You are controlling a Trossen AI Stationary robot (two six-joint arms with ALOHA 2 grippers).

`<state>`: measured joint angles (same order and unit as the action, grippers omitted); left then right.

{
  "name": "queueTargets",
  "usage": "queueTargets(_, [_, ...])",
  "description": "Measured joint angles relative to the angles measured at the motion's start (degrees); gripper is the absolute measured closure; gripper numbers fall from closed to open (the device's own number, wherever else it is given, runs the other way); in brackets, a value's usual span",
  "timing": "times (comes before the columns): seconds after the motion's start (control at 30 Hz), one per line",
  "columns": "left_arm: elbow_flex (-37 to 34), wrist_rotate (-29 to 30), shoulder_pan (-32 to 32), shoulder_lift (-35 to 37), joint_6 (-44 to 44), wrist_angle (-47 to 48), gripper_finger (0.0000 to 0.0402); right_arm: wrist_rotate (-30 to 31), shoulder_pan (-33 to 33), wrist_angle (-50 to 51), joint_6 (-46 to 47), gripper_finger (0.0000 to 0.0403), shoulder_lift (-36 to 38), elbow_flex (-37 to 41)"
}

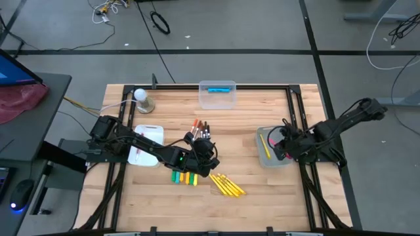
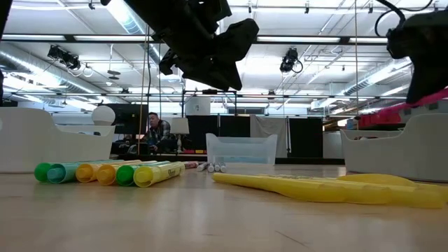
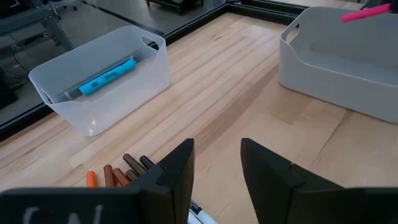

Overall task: Pick & Place Markers
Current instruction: Put the pink pen into the gray bin

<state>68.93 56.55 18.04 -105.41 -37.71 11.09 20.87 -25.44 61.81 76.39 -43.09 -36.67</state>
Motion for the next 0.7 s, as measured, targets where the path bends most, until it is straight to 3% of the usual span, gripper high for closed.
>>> queueTargets(0.47, [0.00, -0.02, 0.02, 0.00, 0.00, -0.09, 0.0264, -1.40, 10.56, -1.28, 1.83, 0.0390, -12.14, 0.02])
queueTargets(0.7, [0.00, -0.02, 0.02, 0.00, -0.02, -0.09, 0.0264, -1.10, 13.42, -7.68, 2.66, 0.0385, -19.78, 0.04])
